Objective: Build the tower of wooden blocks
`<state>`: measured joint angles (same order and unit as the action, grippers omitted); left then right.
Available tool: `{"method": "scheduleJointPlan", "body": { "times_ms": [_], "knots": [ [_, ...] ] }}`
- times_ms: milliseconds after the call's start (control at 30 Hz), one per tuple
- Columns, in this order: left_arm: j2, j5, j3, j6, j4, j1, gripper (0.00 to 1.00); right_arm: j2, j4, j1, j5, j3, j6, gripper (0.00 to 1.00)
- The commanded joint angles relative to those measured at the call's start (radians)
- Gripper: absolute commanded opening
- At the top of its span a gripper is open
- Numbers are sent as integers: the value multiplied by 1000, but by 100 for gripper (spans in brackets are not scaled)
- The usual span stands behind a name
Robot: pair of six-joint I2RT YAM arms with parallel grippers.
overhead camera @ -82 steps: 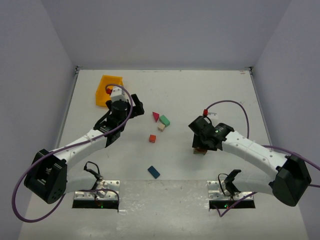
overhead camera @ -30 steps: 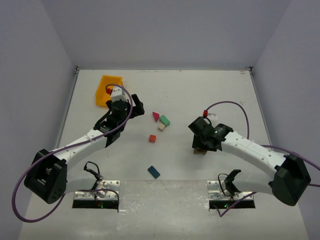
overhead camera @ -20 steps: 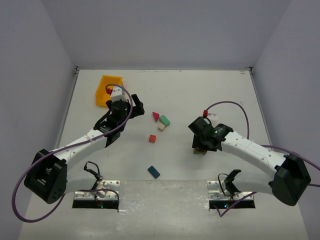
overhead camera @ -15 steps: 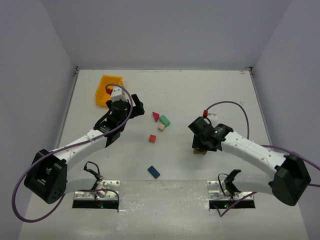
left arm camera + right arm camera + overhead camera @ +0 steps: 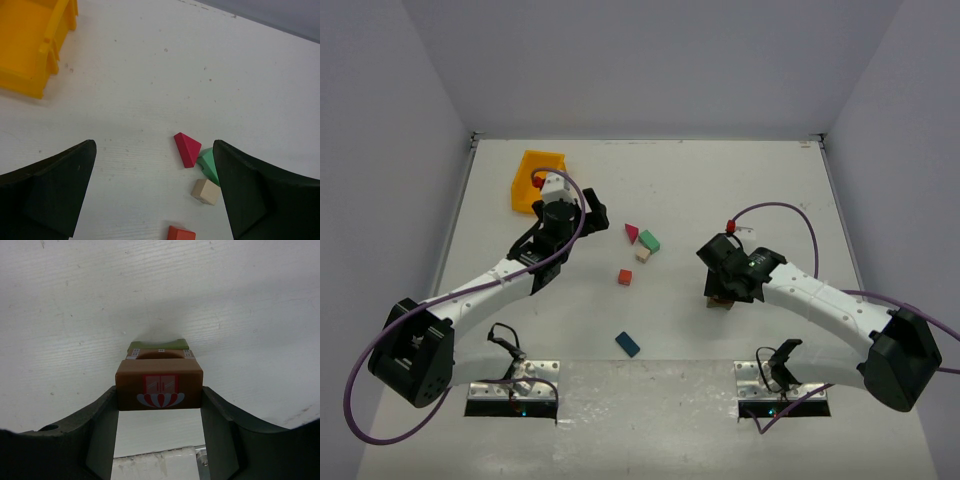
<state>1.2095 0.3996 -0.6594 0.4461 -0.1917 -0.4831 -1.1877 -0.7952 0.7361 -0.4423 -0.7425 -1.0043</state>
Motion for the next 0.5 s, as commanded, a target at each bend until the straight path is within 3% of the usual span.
{"method": "scheduleJointPlan", "body": {
  "times_ms": [0, 467],
  "knots": [
    [-1, -2, -10, 3, -52, 9, 100, 16, -7, -1, -32, -1, -30, 57],
    [-2, -5, -10, 2, -52, 9, 100, 18, -4, 0, -35, -4, -30, 75]
  ]
}}
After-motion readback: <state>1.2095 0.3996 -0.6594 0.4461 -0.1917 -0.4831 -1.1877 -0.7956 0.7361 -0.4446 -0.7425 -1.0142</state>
